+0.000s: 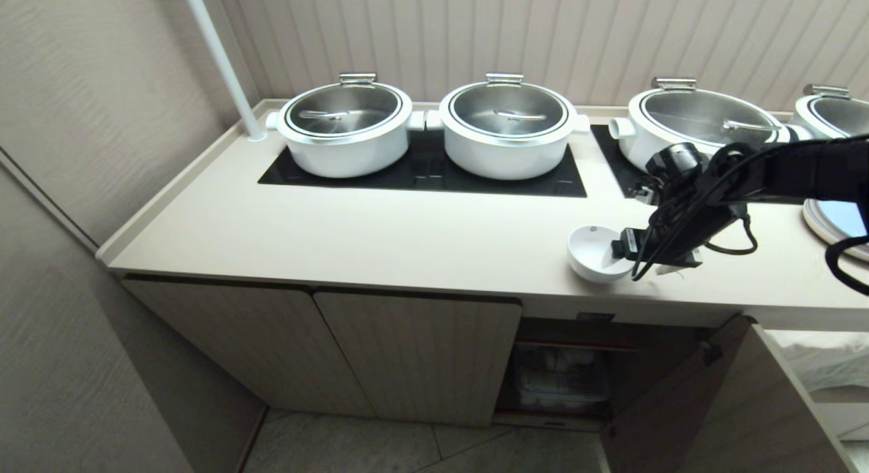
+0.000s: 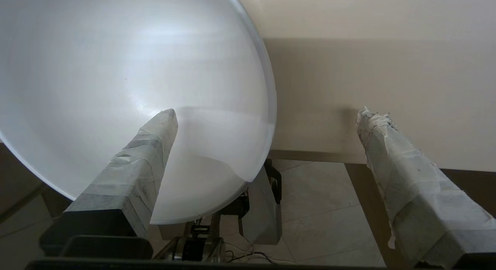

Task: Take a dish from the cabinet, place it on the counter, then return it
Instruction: Pick up the bowl from the table

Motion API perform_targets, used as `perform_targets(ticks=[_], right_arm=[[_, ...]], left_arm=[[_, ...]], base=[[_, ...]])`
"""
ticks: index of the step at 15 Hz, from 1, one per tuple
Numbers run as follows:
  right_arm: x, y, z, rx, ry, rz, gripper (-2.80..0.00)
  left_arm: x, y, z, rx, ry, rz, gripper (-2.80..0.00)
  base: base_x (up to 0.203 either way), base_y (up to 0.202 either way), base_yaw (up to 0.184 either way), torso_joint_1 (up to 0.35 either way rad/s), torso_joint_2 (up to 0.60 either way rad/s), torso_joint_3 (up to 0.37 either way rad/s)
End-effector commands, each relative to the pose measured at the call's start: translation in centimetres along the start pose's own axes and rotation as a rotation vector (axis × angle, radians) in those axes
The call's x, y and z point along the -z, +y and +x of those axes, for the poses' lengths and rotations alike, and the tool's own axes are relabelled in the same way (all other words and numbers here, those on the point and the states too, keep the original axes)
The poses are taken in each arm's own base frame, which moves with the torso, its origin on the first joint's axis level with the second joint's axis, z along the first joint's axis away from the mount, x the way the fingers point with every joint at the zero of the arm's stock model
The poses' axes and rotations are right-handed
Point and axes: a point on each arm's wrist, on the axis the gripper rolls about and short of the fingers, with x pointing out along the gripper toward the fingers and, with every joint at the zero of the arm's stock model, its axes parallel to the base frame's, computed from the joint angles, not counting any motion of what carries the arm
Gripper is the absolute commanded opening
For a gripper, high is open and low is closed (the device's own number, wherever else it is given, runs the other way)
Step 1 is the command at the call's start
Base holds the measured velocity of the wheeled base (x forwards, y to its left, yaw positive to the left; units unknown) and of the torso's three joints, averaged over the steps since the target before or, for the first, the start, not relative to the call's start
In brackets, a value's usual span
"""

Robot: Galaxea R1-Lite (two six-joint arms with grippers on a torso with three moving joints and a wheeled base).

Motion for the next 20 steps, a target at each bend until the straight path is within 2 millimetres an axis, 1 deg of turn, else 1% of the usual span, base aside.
perform_targets(ticks=[1, 16, 18, 19, 20], right_arm=[[0.1, 0.0, 0.3, 0.000, 0.013, 0.001, 0.00], [-0.2, 0.1, 1.5, -0.006, -0.019, 0.000, 0.00], [-0.3, 0.1, 1.3, -0.007, -0.023, 0.000, 0.00], [-0.4, 0.2, 1.2, -0.008, -0.027, 0.000, -2.80], [-0.5, 0.2, 1.2, -0.010, -0.029, 0.003, -2.80]], left_arm=[[0.0, 0.0, 0.0, -0.001, -0.001, -0.001, -2.80], [0.0, 0.0, 0.0, 0.000, -0.001, -0.001, -2.80], [0.0, 0.0, 0.0, -0.001, -0.001, -0.001, -2.80], [0.0, 0.0, 0.0, -0.001, -0.001, -0.001, -2.80], [0.0, 0.0, 0.0, -0.001, -0.001, -0.001, -2.80]], base=[[0.000, 0.000, 0.000, 0.000, 0.00, 0.000], [0.000, 0.000, 0.000, 0.000, 0.00, 0.000], [0.000, 0.000, 0.000, 0.000, 0.00, 0.000], [0.000, 0.000, 0.000, 0.000, 0.00, 0.000], [0.000, 0.000, 0.000, 0.000, 0.00, 0.000]])
